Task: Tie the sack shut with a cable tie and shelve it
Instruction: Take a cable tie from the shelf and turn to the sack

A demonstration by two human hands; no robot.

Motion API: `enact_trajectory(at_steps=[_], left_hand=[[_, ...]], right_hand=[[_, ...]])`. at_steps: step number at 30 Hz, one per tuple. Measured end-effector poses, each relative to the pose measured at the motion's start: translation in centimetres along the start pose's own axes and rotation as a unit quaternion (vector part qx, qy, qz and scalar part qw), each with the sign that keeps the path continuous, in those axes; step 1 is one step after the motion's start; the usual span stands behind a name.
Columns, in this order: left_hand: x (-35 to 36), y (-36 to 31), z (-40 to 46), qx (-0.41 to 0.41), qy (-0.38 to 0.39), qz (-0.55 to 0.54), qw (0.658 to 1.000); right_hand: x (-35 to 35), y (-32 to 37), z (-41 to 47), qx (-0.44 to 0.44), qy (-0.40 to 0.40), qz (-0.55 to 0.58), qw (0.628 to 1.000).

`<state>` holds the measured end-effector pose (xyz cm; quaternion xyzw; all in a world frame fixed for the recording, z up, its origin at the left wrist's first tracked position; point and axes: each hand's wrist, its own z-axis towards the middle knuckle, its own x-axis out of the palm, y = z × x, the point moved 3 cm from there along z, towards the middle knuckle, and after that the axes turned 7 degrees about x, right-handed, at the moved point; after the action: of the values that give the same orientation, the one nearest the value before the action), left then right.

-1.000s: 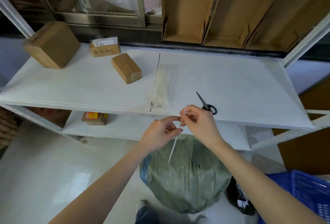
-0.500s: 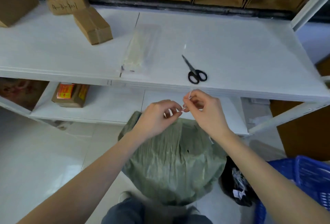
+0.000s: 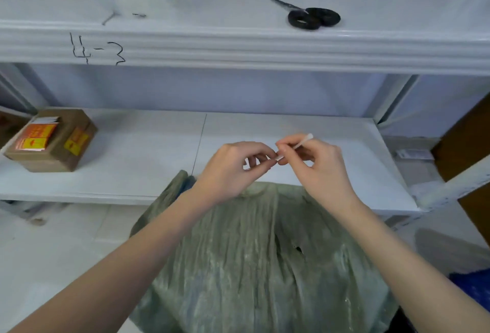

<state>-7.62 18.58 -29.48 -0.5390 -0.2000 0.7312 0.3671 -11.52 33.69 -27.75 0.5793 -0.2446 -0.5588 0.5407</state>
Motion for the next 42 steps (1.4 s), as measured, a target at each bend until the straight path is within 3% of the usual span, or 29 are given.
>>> enact_trajectory(at_steps=[6, 20, 23, 29, 36, 42], left_hand=[[2.1, 0.7, -1.3, 0.007, -0.028, -0.039, 0.999], [1.8, -7.9, -8.0, 0.038, -0.039, -0.082, 0.995], [2.0, -9.7, -9.7, 0.059, -0.031, -0.050, 0.996], [3.7, -11.8, -12.6, 0.123, 0.016, 0.045, 0.991], [6.7, -11.4, -13.7, 0.119, -0.011, 0.067, 0.991], [10.5, -9.3, -12.0, 0.092, 0.038, 0.055, 0.993]], right_hand=[[0.9, -2.9, -1.6, 0.021, 0.003, -0.007, 1.000], [-0.9, 2.9, -10.8, -0.013, 0.004, -0.027, 1.000], [-1.6, 3.7, -12.9, -0.021, -0.013, -0.022, 0.999], [-4.4, 3.2, -16.1, 0.015, -0.051, -0.028, 0.998], [-7.5, -0.9, -18.7, 0.064, -0.112, -0.058, 0.990], [-8.4, -5.3, -17.3, 0.135, -0.104, -0.118, 0.978]])
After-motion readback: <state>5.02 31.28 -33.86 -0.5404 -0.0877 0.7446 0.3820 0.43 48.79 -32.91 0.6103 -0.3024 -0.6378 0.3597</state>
